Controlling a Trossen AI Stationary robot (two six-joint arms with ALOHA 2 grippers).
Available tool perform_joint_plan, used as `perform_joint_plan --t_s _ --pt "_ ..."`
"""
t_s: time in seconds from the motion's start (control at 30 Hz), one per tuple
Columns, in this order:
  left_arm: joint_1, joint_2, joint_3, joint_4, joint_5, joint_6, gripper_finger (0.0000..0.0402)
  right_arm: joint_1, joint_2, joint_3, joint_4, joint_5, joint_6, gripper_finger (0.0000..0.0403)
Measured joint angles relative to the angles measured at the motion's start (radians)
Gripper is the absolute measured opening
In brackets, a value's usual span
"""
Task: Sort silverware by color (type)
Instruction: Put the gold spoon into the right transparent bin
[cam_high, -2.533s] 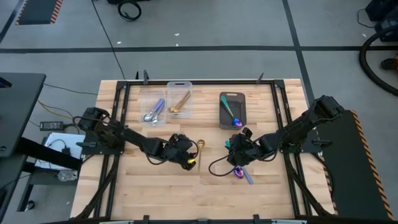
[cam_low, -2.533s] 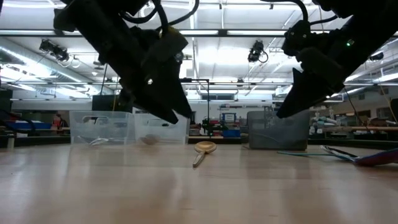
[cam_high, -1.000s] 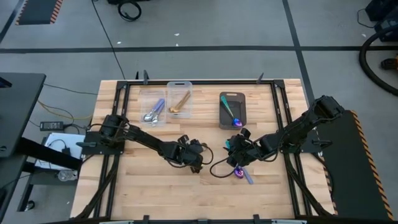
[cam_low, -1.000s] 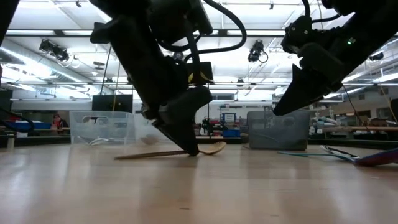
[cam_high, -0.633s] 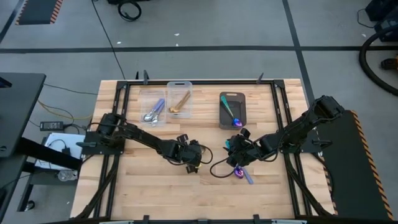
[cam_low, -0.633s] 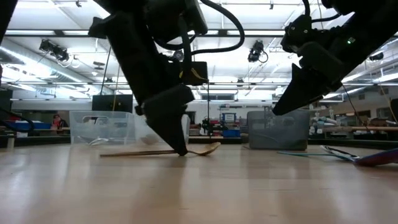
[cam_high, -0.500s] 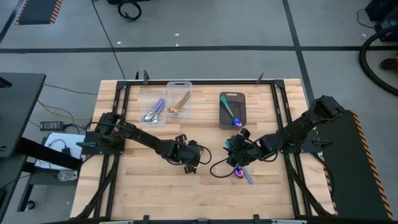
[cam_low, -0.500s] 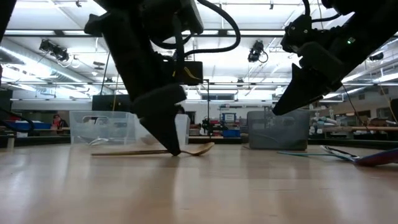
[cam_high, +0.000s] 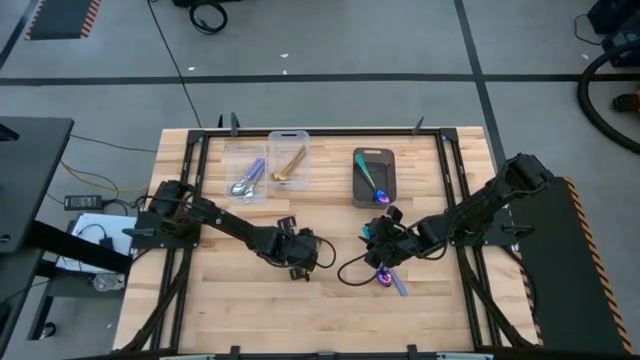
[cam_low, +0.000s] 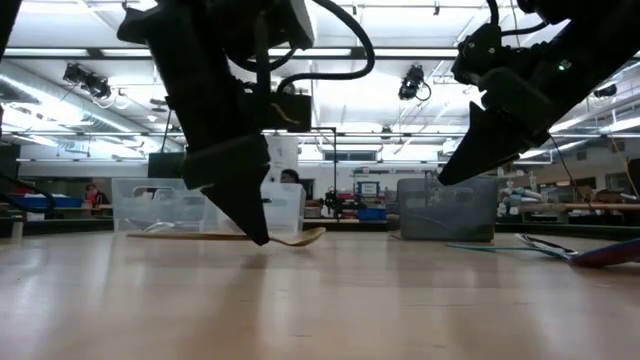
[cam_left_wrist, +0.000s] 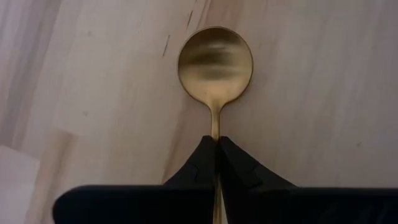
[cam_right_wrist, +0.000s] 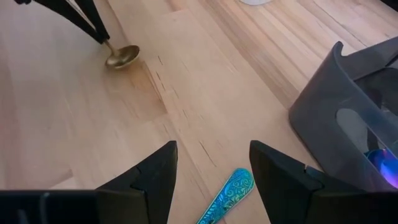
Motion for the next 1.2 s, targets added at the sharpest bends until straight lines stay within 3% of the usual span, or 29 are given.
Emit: perform_joint_plan --t_s 0.23,0.6,0.93,1.2 --pt "-0.014 -0.022 -0.003 -0.033 -0.020 0.015 0.0010 0.000 0.000 0.000 0.001 0.001 -0.004 0.0210" --pt "-0.017 -0.173 -0.001 -0.057 -0.056 0.036 0.0010 0.002 0.000 -0.001 0.006 0.014 -0.011 0.0210" --pt "-0.004 -0.253 -0.001 -0.072 -0.212 0.014 0.0009 0.005 0.000 0.000 0.014 0.032 -0.019 0.0210" --pt "0.013 -0.260 -0.001 -0.191 -0.339 0.025 0.0009 0.018 0.000 0.000 0.032 0.043 -0.042 0.0210"
